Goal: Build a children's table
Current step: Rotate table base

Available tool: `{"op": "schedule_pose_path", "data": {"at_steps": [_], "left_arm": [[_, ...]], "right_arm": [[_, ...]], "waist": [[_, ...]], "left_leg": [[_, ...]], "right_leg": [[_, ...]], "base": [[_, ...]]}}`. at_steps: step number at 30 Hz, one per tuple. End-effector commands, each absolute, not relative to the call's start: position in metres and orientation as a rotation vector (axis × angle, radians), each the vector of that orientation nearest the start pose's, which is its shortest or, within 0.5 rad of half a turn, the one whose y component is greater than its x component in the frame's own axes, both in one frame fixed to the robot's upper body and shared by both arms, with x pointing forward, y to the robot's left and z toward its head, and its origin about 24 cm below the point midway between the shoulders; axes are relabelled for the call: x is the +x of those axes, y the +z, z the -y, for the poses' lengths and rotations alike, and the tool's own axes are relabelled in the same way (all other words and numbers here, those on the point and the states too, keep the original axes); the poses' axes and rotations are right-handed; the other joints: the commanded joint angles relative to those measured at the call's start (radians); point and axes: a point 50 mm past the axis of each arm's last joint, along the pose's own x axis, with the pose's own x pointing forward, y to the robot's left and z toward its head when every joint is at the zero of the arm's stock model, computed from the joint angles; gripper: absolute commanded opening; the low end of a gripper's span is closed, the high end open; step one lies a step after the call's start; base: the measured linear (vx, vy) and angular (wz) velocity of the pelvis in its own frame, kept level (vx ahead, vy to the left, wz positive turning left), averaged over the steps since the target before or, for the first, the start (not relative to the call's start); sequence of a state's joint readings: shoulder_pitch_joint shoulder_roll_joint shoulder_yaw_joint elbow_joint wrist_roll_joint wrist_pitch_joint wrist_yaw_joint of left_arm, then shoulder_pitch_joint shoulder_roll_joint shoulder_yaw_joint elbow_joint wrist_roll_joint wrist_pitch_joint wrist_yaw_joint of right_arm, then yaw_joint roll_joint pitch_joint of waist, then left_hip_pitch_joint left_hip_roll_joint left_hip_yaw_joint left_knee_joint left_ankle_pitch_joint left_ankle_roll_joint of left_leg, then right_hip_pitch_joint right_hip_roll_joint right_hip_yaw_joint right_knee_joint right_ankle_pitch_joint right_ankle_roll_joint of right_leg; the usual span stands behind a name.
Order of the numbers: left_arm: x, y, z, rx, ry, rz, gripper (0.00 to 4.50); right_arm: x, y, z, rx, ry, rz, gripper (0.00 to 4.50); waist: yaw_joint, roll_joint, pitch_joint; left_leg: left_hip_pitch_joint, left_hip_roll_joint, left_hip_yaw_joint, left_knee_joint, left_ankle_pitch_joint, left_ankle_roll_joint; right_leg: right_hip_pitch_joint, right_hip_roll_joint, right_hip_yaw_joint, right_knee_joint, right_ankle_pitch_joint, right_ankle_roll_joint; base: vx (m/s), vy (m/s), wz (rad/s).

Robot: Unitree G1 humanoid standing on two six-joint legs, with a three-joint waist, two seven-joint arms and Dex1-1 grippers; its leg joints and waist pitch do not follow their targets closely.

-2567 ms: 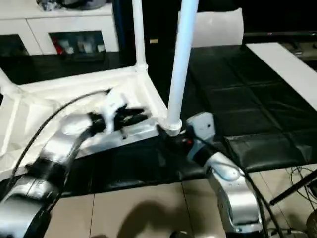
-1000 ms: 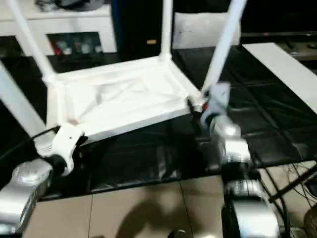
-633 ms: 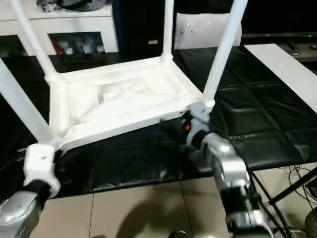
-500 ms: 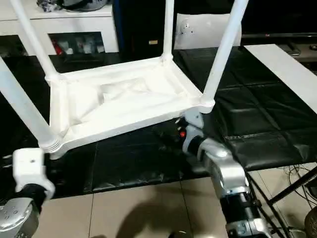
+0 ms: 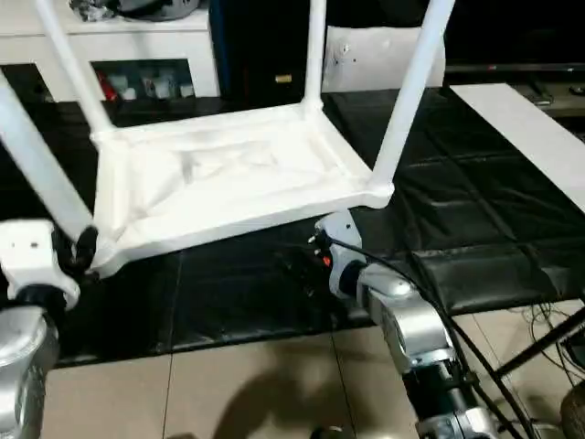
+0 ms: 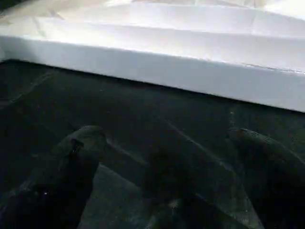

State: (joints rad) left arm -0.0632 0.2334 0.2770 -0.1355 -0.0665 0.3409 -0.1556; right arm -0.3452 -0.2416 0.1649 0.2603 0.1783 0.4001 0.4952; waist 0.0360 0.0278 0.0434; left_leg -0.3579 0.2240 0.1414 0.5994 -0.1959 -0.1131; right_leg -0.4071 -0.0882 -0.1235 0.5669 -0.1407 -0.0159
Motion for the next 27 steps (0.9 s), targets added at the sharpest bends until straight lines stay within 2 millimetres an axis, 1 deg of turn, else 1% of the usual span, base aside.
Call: {"op": "schedule_pose_path", "data": {"at_steps": [1,2,3,4,5,6,7,8,9,10,11,12,13,14,15,16,17,18,19,20,21,23,24,25,26,27], "left_arm": [[0.27,0.084,-0.242,0.081,-0.015,-0.082,2.32],[0.272,0.085,-0.243,0.071,-0.043,-0.08,2.32],[0.272,0.085,-0.243,0.071,-0.043,-0.08,2.32],[0.276,0.085,-0.243,0.048,-0.118,-0.077,2.32],[0.276,0.085,-0.243,0.048,-0.118,-0.077,2.32],[0.28,0.085,-0.245,0.043,-0.203,-0.087,2.32],[0.281,0.085,-0.246,0.043,-0.224,-0.091,2.32],[0.282,0.084,-0.246,0.038,-0.242,-0.096,2.46],[0.284,0.084,-0.247,0.039,-0.27,-0.098,2.46],[0.286,0.084,-0.248,0.035,-0.286,-0.105,2.62],[0.291,0.085,-0.251,0.013,-0.324,-0.107,2.62],[0.293,0.086,-0.252,0.005,-0.336,-0.109,2.71],[0.294,0.086,-0.253,0.001,-0.344,-0.108,2.71],[0.295,0.086,-0.254,0.001,-0.35,-0.109,2.71],[0.297,0.086,-0.255,0.011,-0.357,-0.113,2.81],[0.301,0.087,-0.26,0.029,-0.359,-0.117,3.03],[0.301,0.087,-0.26,0.029,-0.359,-0.117,3.03],[0.303,0.088,-0.263,0.035,-0.356,-0.118,3.08],[0.308,0.09,-0.265,0.033,-0.382,-0.114,3.16],[0.309,0.091,-0.265,0.031,-0.395,-0.113,3.16],[0.31,0.093,-0.265,0.024,-0.427,-0.112,3.43],[0.315,0.096,-0.266,0.032,-0.498,-0.116,3.49],[0.316,0.096,-0.266,0.031,-0.501,-0.117,3.51],[0.318,0.097,-0.267,0.031,-0.538,-0.121,3.71],[0.319,0.098,-0.268,0.035,-0.549,-0.123,3.71],[0.319,0.098,-0.268,0.035,-0.549,-0.123,3.85]], "right_arm": [[0.31,0.033,0.132,-0.097,0.566,-0.376,4.5],[0.313,0.033,0.133,-0.095,0.546,-0.371,4.5],[0.313,0.033,0.133,-0.095,0.546,-0.371,4.5],[0.318,0.034,0.134,-0.089,0.515,-0.363,4.5],[0.318,0.034,0.134,-0.089,0.515,-0.363,4.5],[0.324,0.035,0.136,-0.081,0.475,-0.351,4.5],[0.326,0.036,0.136,-0.077,0.462,-0.348,4.5],[0.327,0.037,0.136,-0.074,0.459,-0.342,4.5],[0.329,0.038,0.135,-0.069,0.463,-0.332,4.5],[0.33,0.039,0.134,-0.067,0.468,-0.324,4.5],[0.332,0.042,0.131,-0.063,0.48,-0.304,4.5],[0.332,0.043,0.128,-0.052,0.5,-0.293,4.5],[0.332,0.044,0.126,-0.044,0.514,-0.286,4.5],[0.332,0.045,0.125,-0.039,0.526,-0.283,4.5],[0.332,0.045,0.123,-0.04,0.539,-0.281,4.5],[0.332,0.045,0.122,-0.042,0.555,-0.276,4.5],[0.332,0.045,0.122,-0.042,0.555,-0.276,4.5],[0.332,0.045,0.121,-0.042,0.56,-0.275,4.5],[0.332,0.045,0.121,-0.042,0.564,-0.271,4.5],[0.332,0.045,0.121,-0.041,0.565,-0.27,4.5],[0.332,0.045,0.121,-0.041,0.567,-0.27,4.5],[0.333,0.045,0.122,-0.043,0.569,-0.27,4.5],[0.333,0.045,0.122,-0.043,0.569,-0.269,4.5],[0.334,0.045,0.123,-0.047,0.568,-0.267,4.5],[0.334,0.045,0.123,-0.05,0.567,-0.267,4.5],[0.334,0.045,0.123,-0.05,0.567,-0.267,4.5]], "waist": [[-0.006,0.009,-0.056],[-0.003,0.014,-0.057],[-0.003,0.014,-0.057],[-0.002,0.005,-0.06],[0.0,0.007,-0.059],[0.003,0.004,-0.06],[0.004,0.007,-0.061],[0.005,0.008,-0.062],[0.009,0.003,-0.064],[0.013,0.009,-0.064],[0.015,0.008,-0.065],[0.017,0.009,-0.064],[0.019,0.007,-0.063],[0.019,0.008,-0.063],[0.019,0.009,-0.063],[0.018,0.005,-0.062],[0.019,0.007,-0.061],[0.019,0.007,-0.06],[0.018,0.003,-0.061],[0.018,0.005,-0.061],[0.018,0.005,-0.062],[0.018,0.005,-0.062],[0.018,0.006,-0.063],[0.017,0.005,-0.064],[0.018,0.006,-0.064],[0.018,0.006,-0.065]], "left_leg": [[0.011,-0.016,0.013,-0.074,-0.36,0.048],[0.008,-0.013,0.011,-0.077,-0.347,0.04],[0.004,-0.009,0.011,-0.08,-0.337,0.035],[0.003,-0.007,0.013,-0.079,-0.32,0.033],[0.002,-0.01,0.014,-0.079,-0.314,0.035],[0.005,-0.012,0.018,-0.077,-0.307,0.038],[0.008,-0.014,0.018,-0.076,-0.303,0.035],[0.006,-0.009,0.017,-0.078,-0.286,0.032],[0.003,-0.006,0.019,-0.078,-0.254,0.032],[0.003,-0.007,0.02,-0.077,-0.232,0.033],[0.003,-0.007,0.021,-0.077,-0.225,0.033],[0.005,-0.009,0.023,-0.077,-0.228,0.032],[0.006,-0.008,0.023,-0.079,-0.233,0.031],[0.004,-0.005,0.021,-0.081,-0.235,0.027],[0.007,-0.004,0.021,-0.081,-0.241,0.023],[0.007,-0.005,0.022,-0.082,-0.249,0.022],[0.008,-0.007,0.022,-0.082,-0.255,0.023],[0.008,-0.007,0.022,-0.083,-0.262,0.02],[0.006,-0.007,0.021,-0.084,-0.262,0.017],[0.007,-0.007,0.021,-0.084,-0.26,0.015],[0.008,-0.008,0.022,-0.083,-0.255,0.015],[0.01,-0.009,0.023,-0.082,-0.248,0.015],[0.009,-0.007,0.021,-0.083,-0.242,0.014],[0.008,-0.006,0.022,-0.083,-0.232,0.012],[0.009,-0.006,0.022,-0.082,-0.228,0.012],[0.009,-0.005,0.023,-0.082,-0.218,0.012]], "right_leg": [[0.032,-0.029,0.028,-0.093,-0.487,-0.06],[0.037,-0.032,0.031,-0.085,-0.458,-0.076],[0.041,-0.033,0.034,-0.078,-0.419,-0.092],[0.044,-0.034,0.038,-0.071,-0.376,-0.107],[0.043,-0.036,0.039,-0.068,-0.376,-0.113],[0.039,-0.037,0.043,-0.069,-0.374,-0.123],[0.038,-0.035,0.045,-0.063,-0.372,-0.129],[0.042,-0.037,0.047,-0.055,-0.34,-0.142],[0.048,-0.038,0.049,-0.051,-0.299,-0.15],[0.049,-0.038,0.051,-0.046,-0.272,-0.16],[0.05,-0.039,0.051,-0.043,-0.264,-0.164],[0.048,-0.039,0.052,-0.044,-0.267,-0.167],[0.05,-0.039,0.052,-0.043,-0.273,-0.166],[0.052,-0.041,0.053,-0.042,-0.274,-0.165],[0.052,-0.04,0.052,-0.044,-0.278,-0.164],[0.052,-0.04,0.053,-0.044,-0.287,-0.162],[0.051,-0.039,0.053,-0.046,-0.3,-0.158],[0.052,-0.04,0.053,-0.045,-0.309,-0.154],[0.055,-0.043,0.054,-0.048,-0.322,-0.147],[0.054,-0.043,0.054,-0.047,-0.324,-0.146],[0.054,-0.044,0.055,-0.048,-0.329,-0.145],[0.052,-0.043,0.056,-0.047,-0.319,-0.151],[0.055,-0.045,0.057,-0.045,-0.308,-0.156],[0.055,-0.044,0.057,-0.04,-0.283,-0.167],[0.055,-0.045,0.058,-0.039,-0.276,-0.172],[0.056,-0.045,0.059,-0.036,-0.256,-0.181]], "base": [[0.0,0.0,0.0],[0.0,0.0,0.0],[0.0,0.0,0.0],[0.0,0.0,0.0],[0.0,0.0,0.0],[0.0,0.0,0.0],[0.0,0.0,0.0],[0.0,0.0,0.0],[0.0,0.0,0.0],[0.0,0.0,0.0],[0.0,0.0,0.0],[0.0,0.0,0.0],[0.0,0.0,0.0],[0.0,0.0,0.0],[0.0,0.0,0.0],[0.0,0.0,0.0],[0.0,0.0,0.0],[0.0,0.0,0.0],[0.0,0.0,0.0],[0.0,0.0,0.0],[0.0,0.0,0.0],[0.0,0.0,0.0],[0.0,0.0,0.0],[0.0,0.0,0.0],[0.0,0.0,0.0],[0.0,0.0,0.0]]}}
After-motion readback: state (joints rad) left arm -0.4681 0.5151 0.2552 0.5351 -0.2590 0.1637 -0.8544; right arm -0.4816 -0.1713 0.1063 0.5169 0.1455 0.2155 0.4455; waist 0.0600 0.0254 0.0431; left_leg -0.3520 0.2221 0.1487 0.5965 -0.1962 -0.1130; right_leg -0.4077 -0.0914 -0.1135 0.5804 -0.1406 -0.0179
